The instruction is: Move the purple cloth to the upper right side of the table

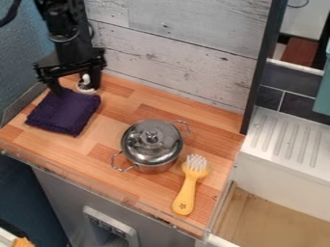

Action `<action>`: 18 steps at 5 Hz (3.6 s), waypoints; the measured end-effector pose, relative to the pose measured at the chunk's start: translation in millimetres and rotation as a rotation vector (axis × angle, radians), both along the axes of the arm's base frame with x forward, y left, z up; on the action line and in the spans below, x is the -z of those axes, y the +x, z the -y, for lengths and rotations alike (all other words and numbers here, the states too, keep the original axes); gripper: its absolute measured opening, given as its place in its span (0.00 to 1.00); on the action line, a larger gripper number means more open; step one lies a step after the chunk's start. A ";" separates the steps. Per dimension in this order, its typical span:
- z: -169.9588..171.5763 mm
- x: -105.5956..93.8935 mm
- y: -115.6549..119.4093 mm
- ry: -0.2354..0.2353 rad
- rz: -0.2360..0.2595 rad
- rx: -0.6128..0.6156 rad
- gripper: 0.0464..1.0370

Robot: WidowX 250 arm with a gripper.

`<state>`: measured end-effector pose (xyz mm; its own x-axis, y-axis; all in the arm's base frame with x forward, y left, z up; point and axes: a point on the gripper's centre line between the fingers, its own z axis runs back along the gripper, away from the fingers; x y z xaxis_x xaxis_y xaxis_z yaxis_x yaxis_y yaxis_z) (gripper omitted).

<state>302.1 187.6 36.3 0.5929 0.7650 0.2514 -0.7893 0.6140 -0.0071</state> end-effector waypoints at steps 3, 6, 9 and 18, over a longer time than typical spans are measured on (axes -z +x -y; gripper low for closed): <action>-51.8 54.1 1.1 0.014 -0.085 -0.004 0.96; -47.3 78.1 3.4 -0.045 -0.073 0.042 0.96; 1.1 78.2 -5.7 -0.081 -0.098 0.189 0.96; 139.7 71.7 97.0 -0.169 -0.084 0.440 0.96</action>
